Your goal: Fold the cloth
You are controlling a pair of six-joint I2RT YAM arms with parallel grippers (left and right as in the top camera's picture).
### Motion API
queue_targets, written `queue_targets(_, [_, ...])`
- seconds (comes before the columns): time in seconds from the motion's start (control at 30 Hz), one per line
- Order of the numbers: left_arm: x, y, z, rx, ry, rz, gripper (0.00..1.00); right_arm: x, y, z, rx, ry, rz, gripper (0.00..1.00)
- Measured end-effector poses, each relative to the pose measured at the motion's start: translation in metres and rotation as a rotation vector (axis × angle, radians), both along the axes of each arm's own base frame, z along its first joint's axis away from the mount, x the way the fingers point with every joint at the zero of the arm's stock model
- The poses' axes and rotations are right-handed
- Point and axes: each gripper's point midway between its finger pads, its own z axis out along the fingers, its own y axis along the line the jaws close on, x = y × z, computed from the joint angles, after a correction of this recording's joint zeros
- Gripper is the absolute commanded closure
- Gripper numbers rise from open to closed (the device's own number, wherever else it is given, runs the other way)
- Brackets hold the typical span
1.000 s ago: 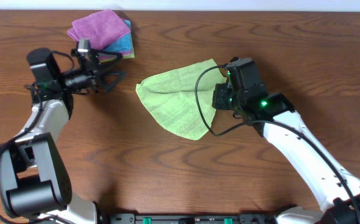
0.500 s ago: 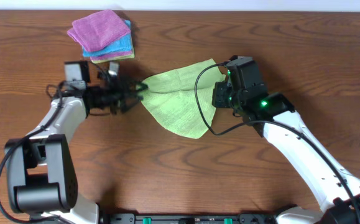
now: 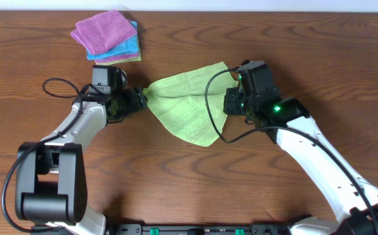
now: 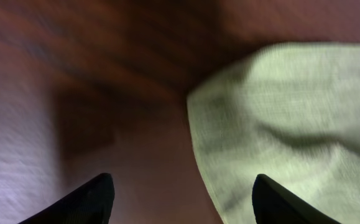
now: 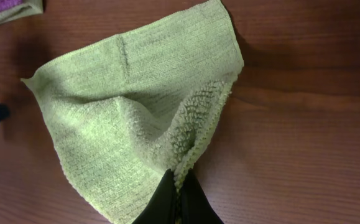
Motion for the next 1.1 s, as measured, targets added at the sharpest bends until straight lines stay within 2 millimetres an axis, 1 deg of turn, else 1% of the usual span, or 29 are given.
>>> queue_targets(0.13, [0.017, 0.006, 0.007, 0.060, -0.080, 0.024, 0.20, 0.000, 0.001, 0.000, 0.000, 0.000, 0.002, 0.99])
queue_targets(0.23, [0.027, 0.003, 0.013, 0.078, -0.135, 0.024, 0.17, -0.002, 0.004, 0.000, 0.000, 0.000, 0.011, 0.99])
queue_targets(0.33, [0.034, -0.005, 0.018, 0.081, -0.177, 0.009, 0.17, -0.002, 0.005, 0.000, 0.000, 0.001, 0.014, 0.99])
queue_targets(0.43, [0.033, -0.011, 0.009, 0.085, -0.163, -0.006, 0.18, -0.002, 0.005, 0.000, -0.001, 0.001, 0.014, 0.99])
queue_targets(0.5, [0.031, -0.013, 0.000, 0.088, -0.140, -0.012, 0.18, -0.003, 0.005, 0.000, -0.001, 0.002, 0.014, 0.99])
queue_targets(0.53, [0.031, -0.013, -0.002, 0.088, -0.136, -0.012, 0.18, -0.003, 0.005, 0.000, -0.001, 0.002, 0.014, 0.99])
queue_targets(0.87, [0.039, -0.014, 0.002, 0.086, -0.175, -0.008, 0.18, -0.003, 0.005, 0.000, -0.001, 0.002, 0.014, 0.99])
queue_targets(1.1, [0.040, -0.015, -0.010, 0.087, -0.160, -0.012, 0.18, -0.003, 0.005, 0.000, -0.001, 0.002, 0.014, 0.99])
